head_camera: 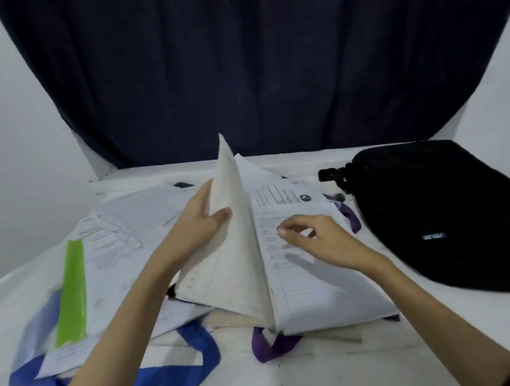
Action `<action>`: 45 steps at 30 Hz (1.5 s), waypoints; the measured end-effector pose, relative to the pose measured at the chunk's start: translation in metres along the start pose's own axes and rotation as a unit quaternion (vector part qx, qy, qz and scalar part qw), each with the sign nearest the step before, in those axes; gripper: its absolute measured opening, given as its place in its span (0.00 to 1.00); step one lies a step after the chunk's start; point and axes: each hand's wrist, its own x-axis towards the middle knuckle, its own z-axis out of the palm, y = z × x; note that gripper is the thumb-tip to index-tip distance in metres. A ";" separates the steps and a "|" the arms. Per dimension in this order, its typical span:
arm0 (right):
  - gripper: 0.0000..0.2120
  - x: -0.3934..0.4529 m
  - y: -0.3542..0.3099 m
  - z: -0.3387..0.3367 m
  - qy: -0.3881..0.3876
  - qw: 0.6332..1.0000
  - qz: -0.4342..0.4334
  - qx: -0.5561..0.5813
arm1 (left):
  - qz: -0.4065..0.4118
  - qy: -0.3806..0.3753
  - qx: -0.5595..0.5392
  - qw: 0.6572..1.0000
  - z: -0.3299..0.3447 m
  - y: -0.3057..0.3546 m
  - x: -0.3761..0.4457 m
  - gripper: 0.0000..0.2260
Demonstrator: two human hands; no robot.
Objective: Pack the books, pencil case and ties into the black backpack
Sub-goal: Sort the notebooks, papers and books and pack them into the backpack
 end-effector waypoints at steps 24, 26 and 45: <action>0.23 -0.024 0.127 -0.048 0.062 0.933 0.330 -0.126 | 0.021 0.016 0.313 0.949 0.119 -0.111 0.025 0.21; 0.20 -0.019 0.129 -0.041 0.072 0.927 0.352 -0.109 | -0.047 0.004 0.286 0.957 0.115 -0.112 0.026 0.29; 0.31 0.023 0.097 -0.066 0.219 0.879 0.166 0.390 | -0.019 -0.072 -0.260 0.963 0.076 -0.004 0.059 0.17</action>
